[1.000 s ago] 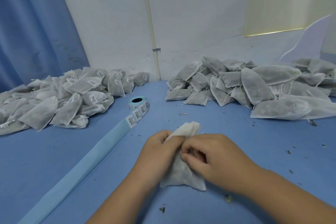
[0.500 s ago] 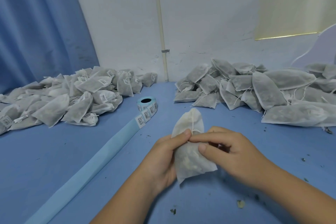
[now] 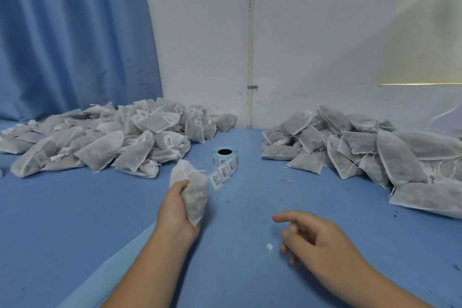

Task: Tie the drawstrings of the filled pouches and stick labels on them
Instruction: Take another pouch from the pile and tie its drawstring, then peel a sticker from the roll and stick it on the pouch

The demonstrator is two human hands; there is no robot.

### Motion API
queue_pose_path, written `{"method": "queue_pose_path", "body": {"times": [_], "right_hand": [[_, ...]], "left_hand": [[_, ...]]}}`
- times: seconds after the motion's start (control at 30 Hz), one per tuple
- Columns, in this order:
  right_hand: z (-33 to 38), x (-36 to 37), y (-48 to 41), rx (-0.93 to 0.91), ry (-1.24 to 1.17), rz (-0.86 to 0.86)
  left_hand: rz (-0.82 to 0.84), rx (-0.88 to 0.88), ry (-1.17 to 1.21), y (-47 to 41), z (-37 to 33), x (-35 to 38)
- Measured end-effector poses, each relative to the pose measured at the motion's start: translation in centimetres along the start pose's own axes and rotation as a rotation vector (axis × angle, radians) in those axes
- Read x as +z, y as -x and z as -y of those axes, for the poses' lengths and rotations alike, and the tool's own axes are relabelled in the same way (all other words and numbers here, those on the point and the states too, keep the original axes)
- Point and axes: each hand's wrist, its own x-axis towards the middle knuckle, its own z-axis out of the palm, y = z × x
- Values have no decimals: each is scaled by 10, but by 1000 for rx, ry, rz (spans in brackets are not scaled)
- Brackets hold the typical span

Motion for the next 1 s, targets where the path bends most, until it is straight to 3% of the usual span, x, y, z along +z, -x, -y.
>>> {"method": "queue_pose_path", "body": {"times": [0.17,0.53,0.77,1.0], "right_hand": [[5,32,-50,-10,256,73],[0,83,-176,-16,717,-20],[-10,75,-196,-397,1293,138],[-7,71,-209,-692,1519,288]], "left_hand": [[-49,12,54,-13,-5,-9],[-2,-65,183,-24,-19,-10],[-19,-111,227,-35,-25,-10],[-8,-132,253,-43,-25,-12]]}}
